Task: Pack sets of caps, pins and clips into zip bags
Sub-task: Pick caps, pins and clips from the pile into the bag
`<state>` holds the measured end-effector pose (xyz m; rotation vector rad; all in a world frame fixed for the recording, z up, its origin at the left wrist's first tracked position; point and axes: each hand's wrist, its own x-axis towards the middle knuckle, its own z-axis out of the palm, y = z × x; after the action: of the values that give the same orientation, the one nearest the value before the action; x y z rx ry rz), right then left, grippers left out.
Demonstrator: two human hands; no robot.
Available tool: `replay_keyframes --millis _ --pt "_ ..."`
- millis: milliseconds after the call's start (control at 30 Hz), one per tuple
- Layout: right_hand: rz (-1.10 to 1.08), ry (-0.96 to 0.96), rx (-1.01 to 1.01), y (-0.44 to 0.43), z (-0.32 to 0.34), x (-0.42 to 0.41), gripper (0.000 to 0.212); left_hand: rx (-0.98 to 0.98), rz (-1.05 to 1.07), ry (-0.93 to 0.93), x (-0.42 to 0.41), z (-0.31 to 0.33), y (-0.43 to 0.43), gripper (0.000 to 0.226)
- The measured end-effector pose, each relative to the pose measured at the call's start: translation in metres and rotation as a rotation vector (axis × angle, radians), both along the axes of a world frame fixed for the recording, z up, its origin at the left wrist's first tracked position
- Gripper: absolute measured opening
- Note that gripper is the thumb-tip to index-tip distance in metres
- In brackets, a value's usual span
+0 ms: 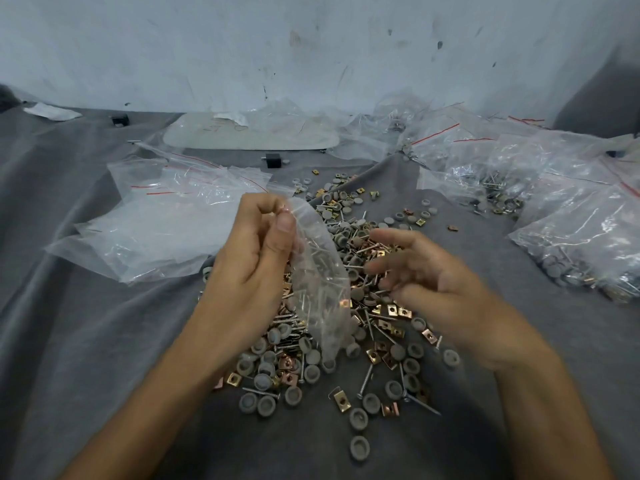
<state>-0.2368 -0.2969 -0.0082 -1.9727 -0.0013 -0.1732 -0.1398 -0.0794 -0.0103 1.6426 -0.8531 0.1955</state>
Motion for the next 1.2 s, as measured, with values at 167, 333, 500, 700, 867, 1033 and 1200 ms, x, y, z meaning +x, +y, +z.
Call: replay_keyframes --millis 167,333,500,700,867,1033,1200 --pt "0.080 -0.136 0.208 0.018 0.006 0.000 0.061 0.164 -0.108 -0.180 -0.017 -0.001 -0.008 0.012" --pt "0.173 -0.101 0.194 0.026 0.008 0.001 0.047 0.155 -0.141 -0.269 -0.019 0.004 -0.009 0.008" --pt "0.125 -0.185 0.201 0.018 0.017 -0.003 0.031 0.116 -0.033 -0.327 -0.019 0.006 -0.011 0.008" --pt "0.002 -0.451 0.091 -0.003 0.039 -0.013 0.017 0.022 -0.150 -0.254 -0.023 0.027 -0.032 0.024" --pt "-0.232 -0.558 0.072 -0.033 0.041 -0.025 0.030 0.124 -0.009 -0.144 -0.010 0.021 -0.018 0.016" --pt "-0.385 -0.590 0.197 -0.038 0.026 -0.013 0.040 0.774 -0.136 -0.256 -0.013 -0.007 -0.037 0.022" --pt "-0.466 -0.572 0.251 -0.035 0.012 -0.002 0.037 0.960 -0.139 -0.465 -0.021 -0.029 -0.074 0.034"
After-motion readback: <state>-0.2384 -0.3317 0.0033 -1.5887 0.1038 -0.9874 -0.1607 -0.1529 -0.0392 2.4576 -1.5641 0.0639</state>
